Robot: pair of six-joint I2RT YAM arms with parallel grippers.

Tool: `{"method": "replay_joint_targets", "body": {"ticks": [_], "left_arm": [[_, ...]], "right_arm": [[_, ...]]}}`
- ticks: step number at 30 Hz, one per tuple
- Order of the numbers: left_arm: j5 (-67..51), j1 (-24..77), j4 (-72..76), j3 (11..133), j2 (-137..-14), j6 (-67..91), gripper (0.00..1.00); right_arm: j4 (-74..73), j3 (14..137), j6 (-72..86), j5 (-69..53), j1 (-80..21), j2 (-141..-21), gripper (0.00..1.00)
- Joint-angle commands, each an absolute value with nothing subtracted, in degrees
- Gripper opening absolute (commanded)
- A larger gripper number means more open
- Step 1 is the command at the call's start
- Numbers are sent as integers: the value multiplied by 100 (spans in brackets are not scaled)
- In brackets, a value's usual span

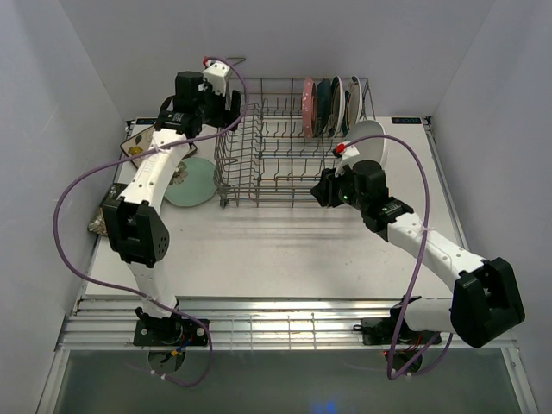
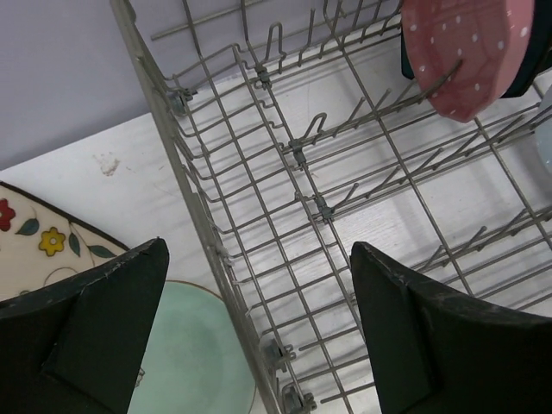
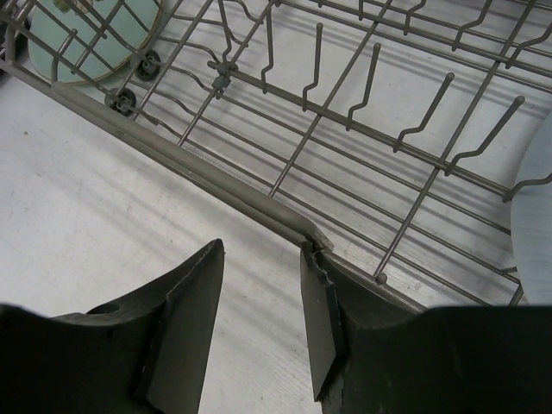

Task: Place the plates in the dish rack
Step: Move the dish rack to the center of the board.

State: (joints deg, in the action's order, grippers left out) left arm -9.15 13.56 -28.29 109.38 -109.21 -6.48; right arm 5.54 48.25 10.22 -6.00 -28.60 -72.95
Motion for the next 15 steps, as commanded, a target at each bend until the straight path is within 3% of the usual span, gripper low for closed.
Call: {"method": "replay_joint_targets", "body": {"ticks": [1, 15], "left_arm": [[-932, 1310, -2909, 10785, -10047, -659, 97], [-1237, 502, -3006, 9555, -8561, -475, 98]], "right_arm": [[1028, 5177, 870, 44, -2610, -7110, 48], [1116, 5080, 932, -290, -2610, -7014, 61]]}}
